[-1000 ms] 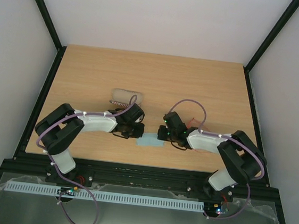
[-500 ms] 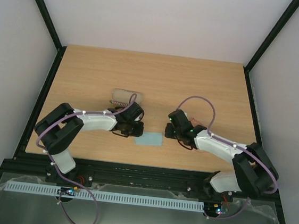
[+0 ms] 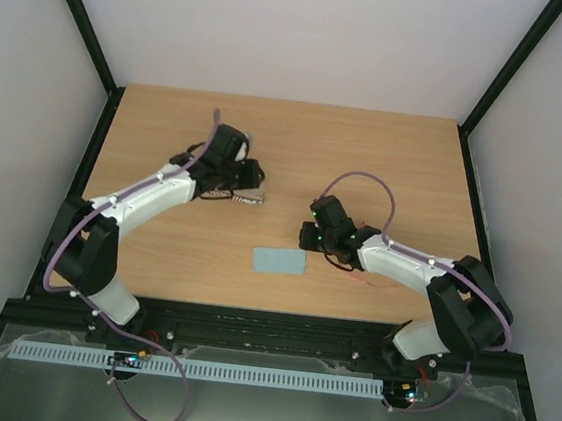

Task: Organize the sunglasses
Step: Move the sunglasses case at the center of the board.

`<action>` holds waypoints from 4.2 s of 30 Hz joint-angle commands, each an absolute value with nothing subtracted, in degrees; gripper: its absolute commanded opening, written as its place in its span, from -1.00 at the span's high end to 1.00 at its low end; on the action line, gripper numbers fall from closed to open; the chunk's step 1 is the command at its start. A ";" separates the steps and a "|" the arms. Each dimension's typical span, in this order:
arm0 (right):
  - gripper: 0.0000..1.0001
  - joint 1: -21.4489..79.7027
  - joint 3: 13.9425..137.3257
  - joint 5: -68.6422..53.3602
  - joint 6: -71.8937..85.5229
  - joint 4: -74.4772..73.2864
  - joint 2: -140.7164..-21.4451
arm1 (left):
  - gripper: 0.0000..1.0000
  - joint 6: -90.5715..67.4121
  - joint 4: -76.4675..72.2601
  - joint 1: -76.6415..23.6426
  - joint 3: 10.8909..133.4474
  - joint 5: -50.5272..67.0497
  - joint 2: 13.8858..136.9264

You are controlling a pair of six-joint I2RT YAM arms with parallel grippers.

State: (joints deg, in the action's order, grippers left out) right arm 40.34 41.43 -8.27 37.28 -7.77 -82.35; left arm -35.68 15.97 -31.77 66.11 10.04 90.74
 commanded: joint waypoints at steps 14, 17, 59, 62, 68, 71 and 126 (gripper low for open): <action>0.67 40.25 42.20 -11.11 35.02 -5.38 -84.27 | 0.44 -31.95 20.52 -20.87 67.11 8.86 103.09; 0.67 40.24 42.19 -11.12 35.14 -5.34 -84.42 | 0.44 -32.68 17.97 -20.91 65.74 11.45 103.52; 0.65 40.63 44.00 -11.88 35.33 -5.47 -85.01 | 0.45 -37.03 15.12 -30.66 46.20 5.25 90.99; 0.61 40.83 44.20 -11.87 35.27 -5.35 -84.99 | 0.44 -37.47 15.25 -30.67 46.28 5.27 89.95; 0.57 41.19 44.34 -11.96 35.07 -4.95 -85.21 | 0.43 -37.96 15.68 -30.66 46.19 5.13 87.89; 0.57 41.50 44.48 -12.13 35.06 -4.76 -85.49 | 0.43 -37.90 15.97 -30.64 46.36 4.94 87.35; 0.23 50.86 54.63 -12.64 38.87 -0.89 -97.52 | 0.36 -40.30 18.19 -30.57 42.96 2.08 79.38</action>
